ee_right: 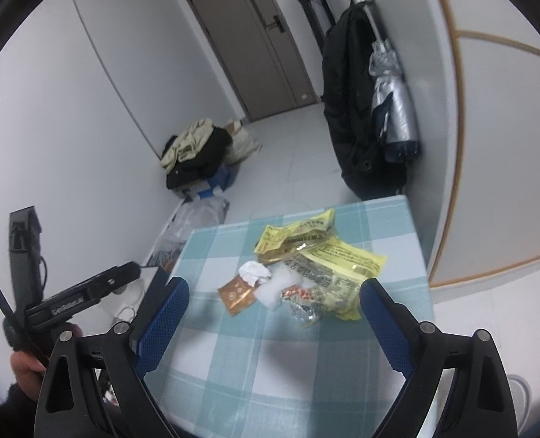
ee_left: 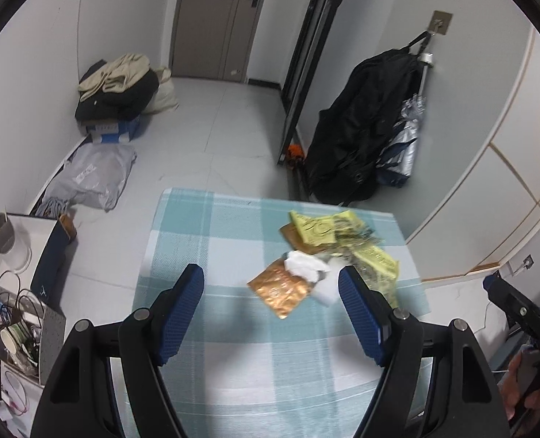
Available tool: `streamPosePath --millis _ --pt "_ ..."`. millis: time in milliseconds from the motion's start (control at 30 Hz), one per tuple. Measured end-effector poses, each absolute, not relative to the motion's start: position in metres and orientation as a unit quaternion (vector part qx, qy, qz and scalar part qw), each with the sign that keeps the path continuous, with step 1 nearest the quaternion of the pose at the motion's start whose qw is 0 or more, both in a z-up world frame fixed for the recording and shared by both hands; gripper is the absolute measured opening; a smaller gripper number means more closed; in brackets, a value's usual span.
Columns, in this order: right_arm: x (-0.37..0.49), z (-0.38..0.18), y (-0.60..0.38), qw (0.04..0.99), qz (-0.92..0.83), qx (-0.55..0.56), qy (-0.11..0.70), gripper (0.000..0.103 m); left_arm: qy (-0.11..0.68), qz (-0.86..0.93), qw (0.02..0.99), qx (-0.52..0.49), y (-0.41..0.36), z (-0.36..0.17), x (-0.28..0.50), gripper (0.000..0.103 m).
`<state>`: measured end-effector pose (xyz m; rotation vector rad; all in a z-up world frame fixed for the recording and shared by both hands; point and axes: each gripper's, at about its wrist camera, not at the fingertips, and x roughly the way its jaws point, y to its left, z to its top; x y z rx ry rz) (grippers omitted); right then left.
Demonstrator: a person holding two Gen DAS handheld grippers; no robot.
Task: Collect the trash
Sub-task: 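Grasp the yellow plastic bag with the right tool and lift it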
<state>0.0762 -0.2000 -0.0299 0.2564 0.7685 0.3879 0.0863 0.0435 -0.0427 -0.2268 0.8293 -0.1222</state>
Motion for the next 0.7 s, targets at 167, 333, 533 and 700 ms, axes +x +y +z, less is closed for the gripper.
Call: streamPosePath --millis 167,333,533,700 --pt "0.115 -0.050 -0.193 0.887 0.178 0.134 0.405 0.095 0.426 -0.056 0.896 -0.114 0.053 -0.046 0.096 0.074" --pt "0.165 -0.070 -0.193 0.879 0.164 0.142 0.425 0.095 0.443 -0.071 0.886 -0.114 0.056 -0.049 0.101 0.074" --pt "0.218 -0.101 -0.197 0.864 0.162 0.155 0.450 0.092 0.455 -0.076 0.878 -0.125 0.059 -0.052 0.113 0.074" --pt "0.243 -0.122 -0.205 0.844 0.164 0.188 0.474 0.087 0.472 -0.077 0.868 -0.130 0.055 -0.058 0.125 0.074"
